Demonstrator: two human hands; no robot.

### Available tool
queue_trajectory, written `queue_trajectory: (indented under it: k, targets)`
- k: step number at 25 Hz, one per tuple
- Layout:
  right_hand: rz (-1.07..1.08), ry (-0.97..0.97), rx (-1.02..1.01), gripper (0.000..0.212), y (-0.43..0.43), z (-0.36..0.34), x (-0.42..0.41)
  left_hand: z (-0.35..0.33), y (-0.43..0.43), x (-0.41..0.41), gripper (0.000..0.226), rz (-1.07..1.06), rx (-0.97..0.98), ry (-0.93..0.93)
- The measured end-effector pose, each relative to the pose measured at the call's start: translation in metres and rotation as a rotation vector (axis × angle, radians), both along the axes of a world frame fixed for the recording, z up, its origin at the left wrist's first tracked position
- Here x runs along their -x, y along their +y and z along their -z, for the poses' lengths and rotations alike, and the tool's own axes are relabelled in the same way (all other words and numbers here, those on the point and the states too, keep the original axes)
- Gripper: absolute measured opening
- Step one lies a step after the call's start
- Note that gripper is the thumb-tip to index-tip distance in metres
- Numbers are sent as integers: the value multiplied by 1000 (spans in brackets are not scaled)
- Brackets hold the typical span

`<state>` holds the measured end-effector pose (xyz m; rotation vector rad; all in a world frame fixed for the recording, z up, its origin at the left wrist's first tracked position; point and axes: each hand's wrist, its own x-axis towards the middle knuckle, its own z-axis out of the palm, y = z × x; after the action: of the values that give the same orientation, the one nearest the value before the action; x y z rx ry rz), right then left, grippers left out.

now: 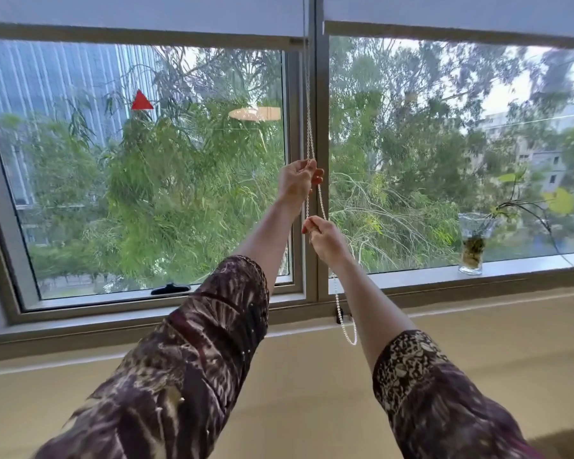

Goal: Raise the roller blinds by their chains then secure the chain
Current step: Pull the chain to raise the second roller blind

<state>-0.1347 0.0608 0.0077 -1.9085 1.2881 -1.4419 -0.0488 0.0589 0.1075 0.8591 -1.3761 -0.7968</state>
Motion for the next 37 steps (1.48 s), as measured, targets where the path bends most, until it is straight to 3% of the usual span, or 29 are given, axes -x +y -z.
queue_trajectory:
  k: [3, 9, 14, 18, 22, 27, 33, 37]
  targets:
    - [-46, 45, -42, 23, 0, 13, -2, 18, -9, -2, 21, -39, -43, 134]
    - [-194, -38, -277, 23, -12, 6, -1, 50, -18, -21, 23, -135, -26, 95]
    - [-110, -267, -78, 32, -11, -66, -10, 69, -16, -31, 25, -237, 32, -59]
    - [-213, -395, -3, 23, -4, -113, -26, 103, -7, -19, 24, -264, -40, -66]
    - [-109, -325, 66, 27, -5, -96, -28, 120, 2, -15, 22, -122, -66, -176]
    - [-142, -270, 71, 28, 3, -71, -12, 98, 19, -34, 28, 48, -209, -361]
    - [-130, -150, 49, 24, 16, -49, 7, 18, 18, -15, 29, 68, -73, 35]
    - [-132, -91, 55, 25, 33, -29, 13, -30, 24, 15, 25, 23, 49, 66]
